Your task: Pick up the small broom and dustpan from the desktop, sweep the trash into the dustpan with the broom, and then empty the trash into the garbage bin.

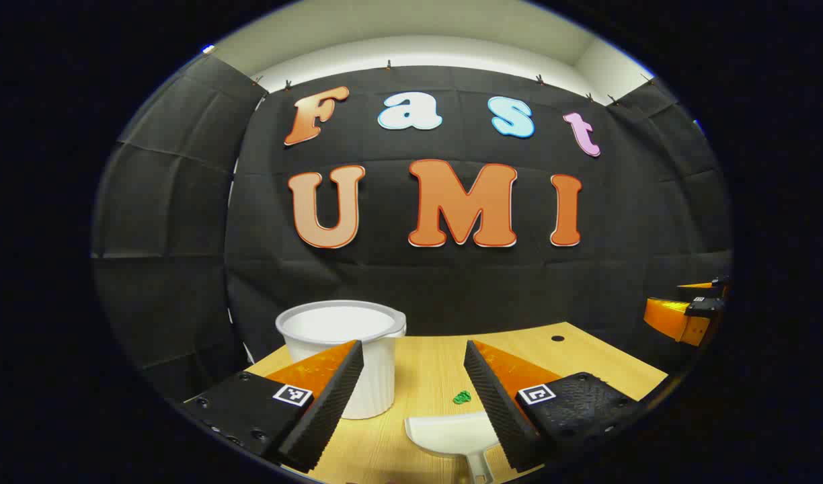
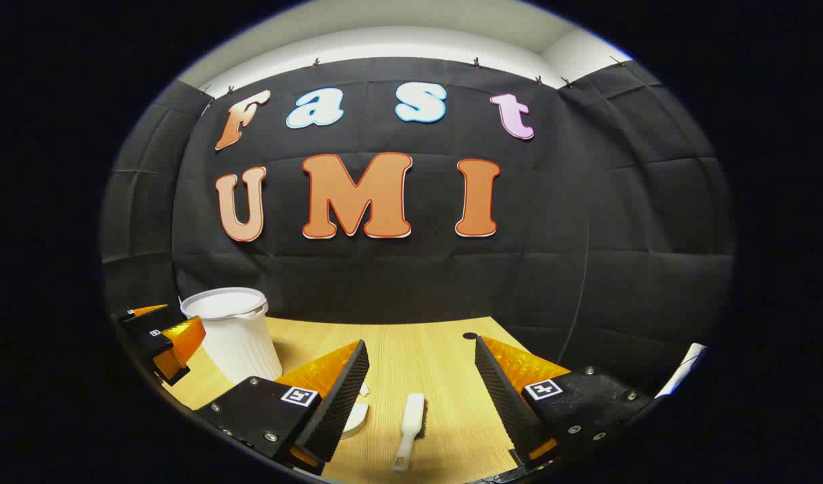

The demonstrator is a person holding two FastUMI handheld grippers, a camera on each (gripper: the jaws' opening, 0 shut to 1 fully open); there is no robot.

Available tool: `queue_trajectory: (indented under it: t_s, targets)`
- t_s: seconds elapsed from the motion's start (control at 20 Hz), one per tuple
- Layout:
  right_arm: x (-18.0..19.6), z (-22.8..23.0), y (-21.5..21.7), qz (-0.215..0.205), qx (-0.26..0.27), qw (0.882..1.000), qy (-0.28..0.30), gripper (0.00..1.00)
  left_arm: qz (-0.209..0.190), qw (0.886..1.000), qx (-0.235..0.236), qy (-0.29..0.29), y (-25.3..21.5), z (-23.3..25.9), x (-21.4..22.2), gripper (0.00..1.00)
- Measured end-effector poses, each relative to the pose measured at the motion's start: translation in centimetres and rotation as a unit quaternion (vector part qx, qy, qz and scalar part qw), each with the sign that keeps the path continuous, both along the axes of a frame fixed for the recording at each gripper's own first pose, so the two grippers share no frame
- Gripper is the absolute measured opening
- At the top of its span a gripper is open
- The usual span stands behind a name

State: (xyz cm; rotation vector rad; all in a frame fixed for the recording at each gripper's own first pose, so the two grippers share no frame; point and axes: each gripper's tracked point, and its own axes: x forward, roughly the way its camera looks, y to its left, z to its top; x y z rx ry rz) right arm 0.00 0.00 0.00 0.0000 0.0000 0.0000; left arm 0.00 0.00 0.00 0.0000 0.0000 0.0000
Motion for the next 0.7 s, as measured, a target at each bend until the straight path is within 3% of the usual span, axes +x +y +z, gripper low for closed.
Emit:
queue_trajectory:
  t_s: [0.35,0.7]
  targets:
    - [-0.4,0.3,0.6,0.004,0.009,1.0,-0.006,0.95,-0.027,1.0,-0.003,-0.006,-1.1,0.5,0.2,0.99]
    - [-0.8,-0.1,2.1,0.033,0.001,0.999,-0.003,0.95,-0.037,0.999,-0.005,0.002,-1.7,-0.1,0.9,0.95]
